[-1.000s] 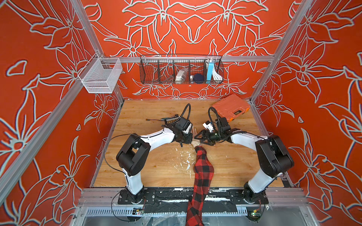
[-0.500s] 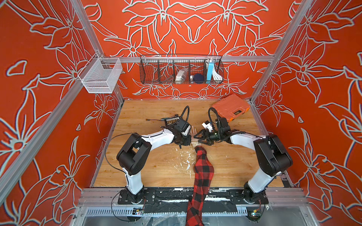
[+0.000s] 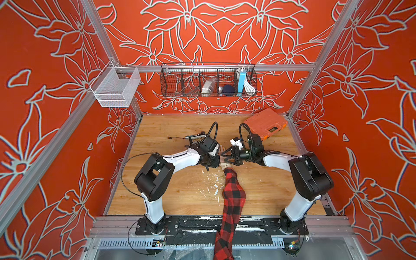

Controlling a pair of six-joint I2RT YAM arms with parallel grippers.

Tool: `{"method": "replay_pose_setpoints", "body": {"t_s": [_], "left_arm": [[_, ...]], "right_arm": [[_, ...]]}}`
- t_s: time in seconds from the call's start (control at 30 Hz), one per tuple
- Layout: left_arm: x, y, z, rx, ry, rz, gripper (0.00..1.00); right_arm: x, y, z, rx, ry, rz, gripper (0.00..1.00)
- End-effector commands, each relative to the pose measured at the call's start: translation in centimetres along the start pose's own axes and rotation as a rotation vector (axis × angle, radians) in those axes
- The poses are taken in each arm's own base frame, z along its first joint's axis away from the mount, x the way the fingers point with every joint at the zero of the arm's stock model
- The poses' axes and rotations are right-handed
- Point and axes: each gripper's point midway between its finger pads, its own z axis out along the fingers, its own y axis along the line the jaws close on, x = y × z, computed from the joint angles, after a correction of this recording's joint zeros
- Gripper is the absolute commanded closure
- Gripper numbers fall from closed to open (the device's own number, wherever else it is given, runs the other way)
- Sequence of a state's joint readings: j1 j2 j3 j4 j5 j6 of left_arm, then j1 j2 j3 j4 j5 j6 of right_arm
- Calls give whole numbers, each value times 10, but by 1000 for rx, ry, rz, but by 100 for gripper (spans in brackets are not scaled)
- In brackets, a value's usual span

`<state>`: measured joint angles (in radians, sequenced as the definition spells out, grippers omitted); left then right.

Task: Take off the watch
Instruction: Untie the watch from the hand.

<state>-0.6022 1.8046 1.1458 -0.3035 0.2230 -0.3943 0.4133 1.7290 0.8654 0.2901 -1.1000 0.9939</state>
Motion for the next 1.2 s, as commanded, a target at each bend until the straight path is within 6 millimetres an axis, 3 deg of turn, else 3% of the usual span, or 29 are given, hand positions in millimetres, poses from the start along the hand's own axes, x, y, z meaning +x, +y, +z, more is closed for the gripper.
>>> {"method": "replay_pose_setpoints", "body": {"t_s": [0.0, 0.17, 0.3, 0.57, 0.77, 1.0, 1.17], "left_arm": [[2, 3, 3, 1, 9, -11, 87], [1, 3, 2, 1, 5, -11, 87], [-4, -2, -5, 18, -27, 10, 85], [-28, -43, -49, 192, -217, 218, 71], [-33, -66, -76, 277, -318, 428, 57], [-19, -81, -61, 367, -251, 574, 50], [-19, -81, -38, 366, -215, 616, 48]], "right_arm": [[5, 13, 4, -56, 28, 6, 28], [6, 27, 0, -62, 23, -18, 29], [7, 21, -12, 92, -4, -89, 29], [-4, 4, -45, 268, -95, -154, 29], [-7, -4, -57, 309, -131, -156, 30], [-6, -7, -61, 315, -141, -149, 31], [-6, -16, -79, 359, -183, -123, 32]]}}
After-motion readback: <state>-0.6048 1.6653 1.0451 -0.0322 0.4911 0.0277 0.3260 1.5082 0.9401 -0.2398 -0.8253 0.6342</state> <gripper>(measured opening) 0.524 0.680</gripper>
